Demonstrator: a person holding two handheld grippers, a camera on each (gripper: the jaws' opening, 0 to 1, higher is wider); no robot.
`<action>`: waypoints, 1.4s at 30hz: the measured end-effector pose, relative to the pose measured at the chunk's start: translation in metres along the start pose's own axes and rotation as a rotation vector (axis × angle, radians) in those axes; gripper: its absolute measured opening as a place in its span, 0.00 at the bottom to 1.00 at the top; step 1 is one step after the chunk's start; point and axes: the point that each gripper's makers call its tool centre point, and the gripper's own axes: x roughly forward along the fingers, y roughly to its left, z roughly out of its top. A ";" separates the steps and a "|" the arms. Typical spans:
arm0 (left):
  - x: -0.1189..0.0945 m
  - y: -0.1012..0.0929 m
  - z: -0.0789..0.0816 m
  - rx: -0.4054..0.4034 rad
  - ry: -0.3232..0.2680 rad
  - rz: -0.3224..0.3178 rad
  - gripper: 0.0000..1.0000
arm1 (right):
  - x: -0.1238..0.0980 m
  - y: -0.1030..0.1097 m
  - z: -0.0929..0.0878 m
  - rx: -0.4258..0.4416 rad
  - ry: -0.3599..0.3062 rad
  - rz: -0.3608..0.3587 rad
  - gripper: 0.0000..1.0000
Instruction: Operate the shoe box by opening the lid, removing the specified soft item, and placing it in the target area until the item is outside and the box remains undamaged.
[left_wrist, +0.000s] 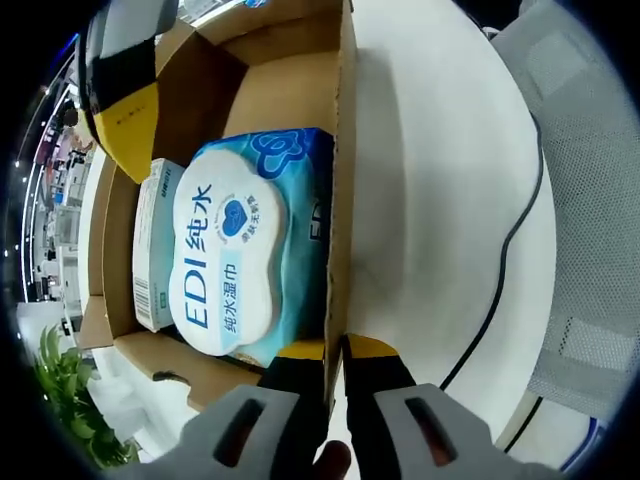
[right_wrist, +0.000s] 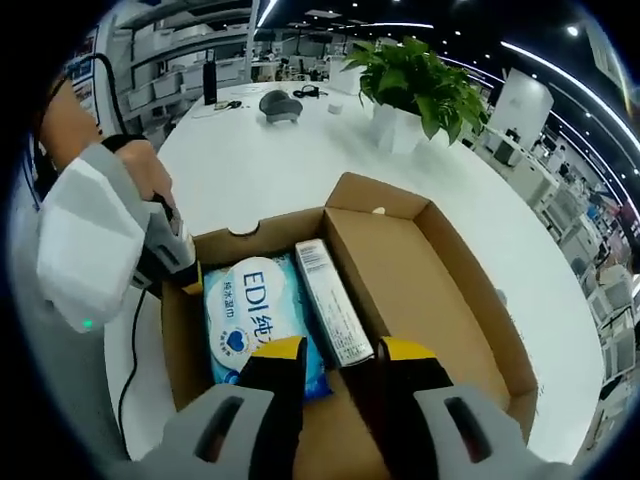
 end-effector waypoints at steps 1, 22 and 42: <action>0.000 0.000 0.000 0.001 -0.001 0.000 0.03 | 0.002 0.001 0.001 -0.003 0.003 0.004 0.26; 0.001 -0.002 0.001 0.010 -0.003 -0.002 0.03 | 0.040 0.014 0.009 -0.135 0.016 -0.004 0.23; 0.001 -0.003 0.002 0.008 -0.008 -0.013 0.03 | 0.030 0.005 -0.014 -0.094 0.064 0.037 0.16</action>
